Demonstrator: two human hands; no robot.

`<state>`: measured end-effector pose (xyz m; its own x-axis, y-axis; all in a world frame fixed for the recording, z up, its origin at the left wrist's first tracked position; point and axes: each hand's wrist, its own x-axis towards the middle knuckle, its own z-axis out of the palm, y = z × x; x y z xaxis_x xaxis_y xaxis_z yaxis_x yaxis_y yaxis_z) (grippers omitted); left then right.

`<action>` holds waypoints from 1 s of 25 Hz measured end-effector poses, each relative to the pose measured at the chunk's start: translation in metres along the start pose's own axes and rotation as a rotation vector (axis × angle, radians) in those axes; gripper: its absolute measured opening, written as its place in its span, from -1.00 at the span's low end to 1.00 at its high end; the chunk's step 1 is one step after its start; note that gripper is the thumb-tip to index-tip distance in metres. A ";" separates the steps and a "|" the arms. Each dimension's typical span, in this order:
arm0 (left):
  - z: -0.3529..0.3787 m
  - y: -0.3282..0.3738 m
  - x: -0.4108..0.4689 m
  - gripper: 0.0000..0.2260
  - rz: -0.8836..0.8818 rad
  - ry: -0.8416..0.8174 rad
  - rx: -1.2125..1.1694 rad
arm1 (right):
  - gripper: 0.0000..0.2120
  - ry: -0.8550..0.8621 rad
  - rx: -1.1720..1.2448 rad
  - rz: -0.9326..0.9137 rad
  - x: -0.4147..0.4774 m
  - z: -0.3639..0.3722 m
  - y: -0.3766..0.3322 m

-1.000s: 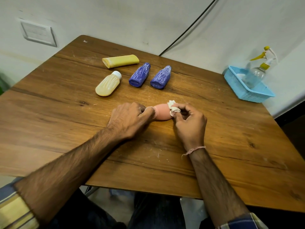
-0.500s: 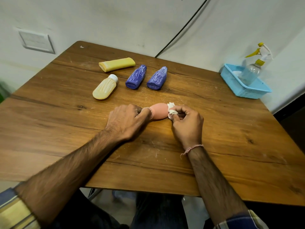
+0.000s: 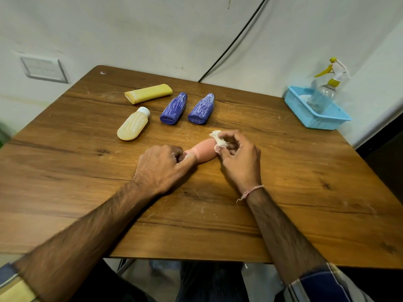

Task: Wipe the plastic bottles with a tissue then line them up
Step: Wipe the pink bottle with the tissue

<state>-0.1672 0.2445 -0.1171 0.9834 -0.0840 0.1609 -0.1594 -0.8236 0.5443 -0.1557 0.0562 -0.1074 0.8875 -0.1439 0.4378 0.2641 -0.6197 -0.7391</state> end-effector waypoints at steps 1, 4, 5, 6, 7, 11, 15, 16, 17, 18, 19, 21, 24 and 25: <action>-0.001 0.000 -0.002 -0.63 0.022 0.041 -0.011 | -0.61 0.003 0.027 0.054 0.007 -0.003 0.001; -0.002 0.002 -0.007 -0.72 0.089 0.111 -0.012 | -0.58 -0.077 0.025 0.012 0.001 -0.009 -0.007; -0.001 0.003 -0.007 -0.73 0.115 0.109 0.003 | -0.60 -0.130 -0.005 -0.070 -0.008 -0.011 -0.011; -0.001 0.003 -0.007 -0.72 0.138 0.103 0.014 | -0.64 -0.179 -0.039 -0.166 -0.019 -0.012 -0.014; -0.001 0.003 -0.006 -0.72 0.156 0.098 0.014 | -0.67 -0.194 -0.085 -0.255 -0.026 -0.012 -0.014; -0.001 0.001 -0.007 -0.69 0.213 0.118 -0.014 | -0.72 0.016 -0.140 -0.077 -0.014 -0.015 0.009; 0.001 -0.003 -0.006 -0.69 0.276 0.152 -0.081 | -0.76 -0.020 -0.004 -0.021 -0.022 -0.007 0.001; 0.002 -0.004 -0.005 -0.70 0.290 0.158 -0.106 | -0.77 -0.062 0.082 -0.079 -0.028 -0.003 -0.006; 0.002 -0.004 -0.005 -0.70 0.304 0.163 -0.128 | -0.77 -0.102 0.196 -0.119 -0.034 0.000 -0.012; 0.002 -0.004 -0.006 -0.70 0.316 0.170 -0.149 | -0.77 -0.131 0.322 -0.126 -0.037 0.001 -0.016; 0.002 -0.003 -0.006 -0.69 0.326 0.179 -0.171 | -0.77 -0.141 0.438 -0.102 -0.037 0.001 -0.017; 0.001 -0.002 -0.007 -0.64 0.344 0.212 -0.227 | -0.76 -0.097 0.537 -0.027 -0.030 -0.001 -0.019; 0.000 -0.001 -0.007 -0.61 0.360 0.239 -0.271 | -0.77 -0.085 0.288 -0.179 -0.024 -0.007 -0.027; 0.000 -0.001 -0.007 -0.61 0.362 0.246 -0.280 | -0.76 -0.105 0.143 -0.314 -0.025 -0.009 -0.033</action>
<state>-0.1741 0.2459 -0.1183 0.8168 -0.1739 0.5501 -0.5360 -0.5813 0.6121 -0.1897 0.0733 -0.0898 0.7868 0.1211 0.6052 0.5736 -0.5054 -0.6446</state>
